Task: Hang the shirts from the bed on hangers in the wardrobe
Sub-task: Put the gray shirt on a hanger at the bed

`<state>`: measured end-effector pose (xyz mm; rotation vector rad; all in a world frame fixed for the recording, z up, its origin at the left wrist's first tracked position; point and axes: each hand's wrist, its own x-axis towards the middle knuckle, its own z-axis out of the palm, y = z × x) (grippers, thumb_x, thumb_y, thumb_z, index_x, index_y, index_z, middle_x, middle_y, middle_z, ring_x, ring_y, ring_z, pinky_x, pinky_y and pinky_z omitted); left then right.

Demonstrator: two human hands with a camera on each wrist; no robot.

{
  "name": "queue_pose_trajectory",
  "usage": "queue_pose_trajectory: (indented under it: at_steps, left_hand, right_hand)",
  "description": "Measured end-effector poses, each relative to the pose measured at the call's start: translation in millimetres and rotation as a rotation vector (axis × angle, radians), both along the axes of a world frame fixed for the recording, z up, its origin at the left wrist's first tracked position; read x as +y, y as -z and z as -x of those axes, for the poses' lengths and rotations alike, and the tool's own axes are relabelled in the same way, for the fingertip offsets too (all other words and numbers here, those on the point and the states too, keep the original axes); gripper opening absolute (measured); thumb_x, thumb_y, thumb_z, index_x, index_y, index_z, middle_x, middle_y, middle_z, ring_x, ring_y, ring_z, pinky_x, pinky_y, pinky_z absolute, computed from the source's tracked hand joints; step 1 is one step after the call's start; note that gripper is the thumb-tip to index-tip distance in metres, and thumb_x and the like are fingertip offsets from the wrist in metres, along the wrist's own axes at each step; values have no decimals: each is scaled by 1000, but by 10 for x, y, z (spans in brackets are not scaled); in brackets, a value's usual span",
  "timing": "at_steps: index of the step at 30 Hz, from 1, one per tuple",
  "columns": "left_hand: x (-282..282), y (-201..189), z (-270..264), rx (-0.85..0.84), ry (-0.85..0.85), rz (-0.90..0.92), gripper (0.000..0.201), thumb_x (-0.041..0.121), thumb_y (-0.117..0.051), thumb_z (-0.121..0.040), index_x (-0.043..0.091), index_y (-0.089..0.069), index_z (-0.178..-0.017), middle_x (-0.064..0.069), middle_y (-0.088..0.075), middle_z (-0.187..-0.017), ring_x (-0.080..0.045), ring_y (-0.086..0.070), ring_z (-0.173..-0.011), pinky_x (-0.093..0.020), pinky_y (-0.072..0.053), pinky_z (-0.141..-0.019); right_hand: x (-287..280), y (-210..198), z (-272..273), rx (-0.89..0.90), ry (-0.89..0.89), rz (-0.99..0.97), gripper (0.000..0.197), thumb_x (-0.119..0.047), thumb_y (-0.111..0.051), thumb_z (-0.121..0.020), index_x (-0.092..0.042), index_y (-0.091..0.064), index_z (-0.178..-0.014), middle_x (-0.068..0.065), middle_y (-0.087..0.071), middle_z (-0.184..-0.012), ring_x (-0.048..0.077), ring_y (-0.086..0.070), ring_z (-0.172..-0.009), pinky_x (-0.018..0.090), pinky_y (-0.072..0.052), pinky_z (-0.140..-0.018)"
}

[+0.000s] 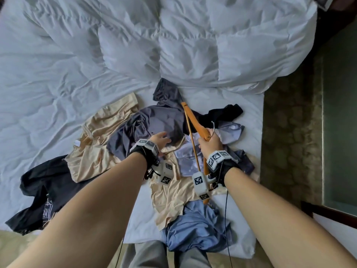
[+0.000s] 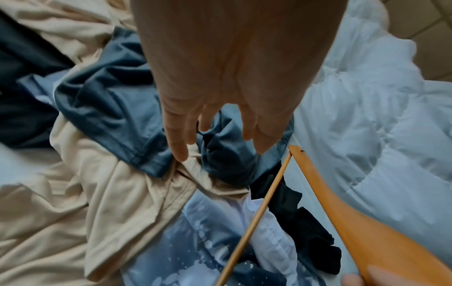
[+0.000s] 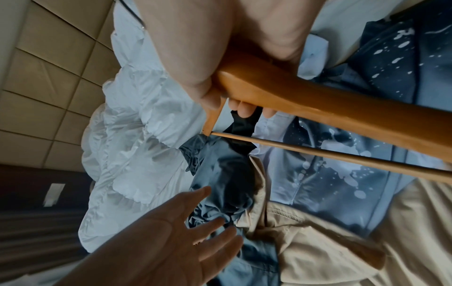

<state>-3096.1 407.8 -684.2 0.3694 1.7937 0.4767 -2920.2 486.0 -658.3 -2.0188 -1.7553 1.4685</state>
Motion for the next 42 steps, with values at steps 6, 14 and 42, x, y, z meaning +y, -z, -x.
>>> queue_pose_trajectory:
  at_steps: [6, 14, 42]
  left_hand:
    - [143, 217, 4, -63, -180, 92, 2, 14, -62, -94, 15, -64, -94, -9, -53, -110, -24, -50, -100, -41, -50, -97]
    - [164, 445, 324, -25, -544, -24, 25, 6, -70, -81, 16, -53, -65, -7, -55, -68, -24, -58, -71, -42, -58, -76]
    - [110, -502, 582, -193, -566, -23, 20, 33, -59, -96, 15, -62, -89, -7, -61, -85, -19, -58, -77, -35, -54, -70]
  right_hand:
    - [196, 168, 76, -33, -13, 30, 29, -20, -58, -88, -27, -61, -116, -1, -67, -79, 20, -62, -68, 25, -47, -59]
    - [231, 335, 331, 52, -28, 62, 34, -13, -64, -82, -30, -53, -109, 2, -63, -89, 21, -62, -77, 35, -56, -75]
    - [38, 97, 770, 164, -296, 1, 51, -15, -74, -78, -22, -58, -125, -1, -67, -107, 17, -64, -92, 32, -52, -87]
